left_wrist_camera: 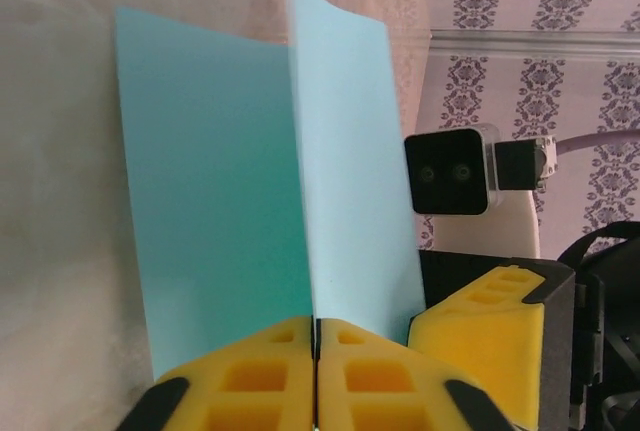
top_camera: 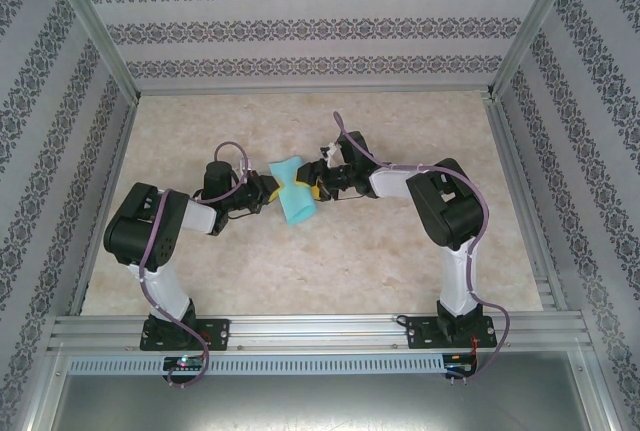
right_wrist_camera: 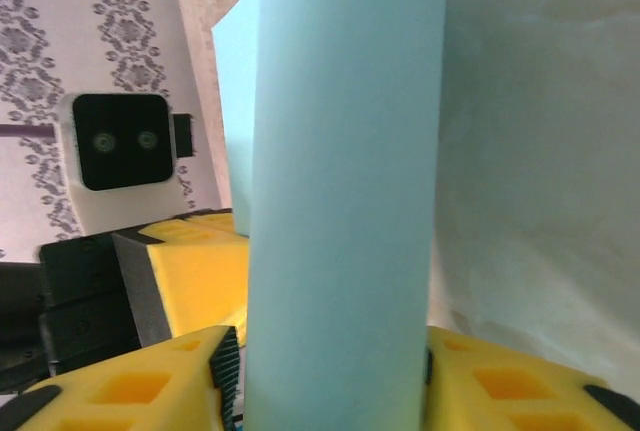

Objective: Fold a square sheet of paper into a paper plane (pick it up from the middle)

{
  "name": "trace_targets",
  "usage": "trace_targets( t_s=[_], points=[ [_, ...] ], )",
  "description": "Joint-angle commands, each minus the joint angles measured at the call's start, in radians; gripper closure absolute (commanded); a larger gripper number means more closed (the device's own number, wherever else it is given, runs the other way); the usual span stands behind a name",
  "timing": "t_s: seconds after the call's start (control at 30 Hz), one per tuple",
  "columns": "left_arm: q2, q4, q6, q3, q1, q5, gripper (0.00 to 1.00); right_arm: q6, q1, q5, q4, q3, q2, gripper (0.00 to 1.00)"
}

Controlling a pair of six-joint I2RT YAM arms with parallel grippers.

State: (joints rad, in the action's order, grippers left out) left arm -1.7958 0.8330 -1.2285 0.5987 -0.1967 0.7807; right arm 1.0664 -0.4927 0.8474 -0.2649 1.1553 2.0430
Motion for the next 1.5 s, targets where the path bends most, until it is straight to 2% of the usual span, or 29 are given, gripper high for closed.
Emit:
trace_targets(
  t_s=[0.0,0.23,0.37,0.47,0.57,0.83,1.1,1.47],
  points=[
    [-0.011,0.017,0.049,0.007,-0.009,-0.002,0.99,-0.079,0.006,-0.039,0.096,-0.011,-0.044,0.44],
    [-0.012,-0.091,0.116,0.055,-0.038,0.007,1.0,-0.29,0.008,-0.19,0.394,0.027,-0.147,0.28],
    [-0.014,-0.131,0.137,0.073,-0.062,0.001,1.0,-0.456,0.008,-0.31,0.581,0.075,-0.188,0.24],
    [-0.02,-0.139,0.139,0.082,-0.084,-0.006,1.0,-0.555,0.014,-0.342,0.674,0.106,-0.186,0.24],
    [-0.036,-0.124,0.124,0.092,-0.118,-0.016,1.0,-0.615,0.027,-0.361,0.726,0.119,-0.179,0.23],
    [-0.115,-0.1,0.101,0.16,-0.223,-0.059,1.0,-0.651,0.1,-0.394,0.753,0.075,-0.22,0.17],
    [-0.152,-0.148,0.111,0.203,-0.288,-0.123,1.0,-0.688,0.112,-0.288,0.78,0.078,-0.174,0.23],
    [-0.114,-0.235,0.14,0.16,-0.3,-0.214,1.0,-0.701,0.107,-0.242,0.789,0.083,-0.092,0.36]
  ],
)
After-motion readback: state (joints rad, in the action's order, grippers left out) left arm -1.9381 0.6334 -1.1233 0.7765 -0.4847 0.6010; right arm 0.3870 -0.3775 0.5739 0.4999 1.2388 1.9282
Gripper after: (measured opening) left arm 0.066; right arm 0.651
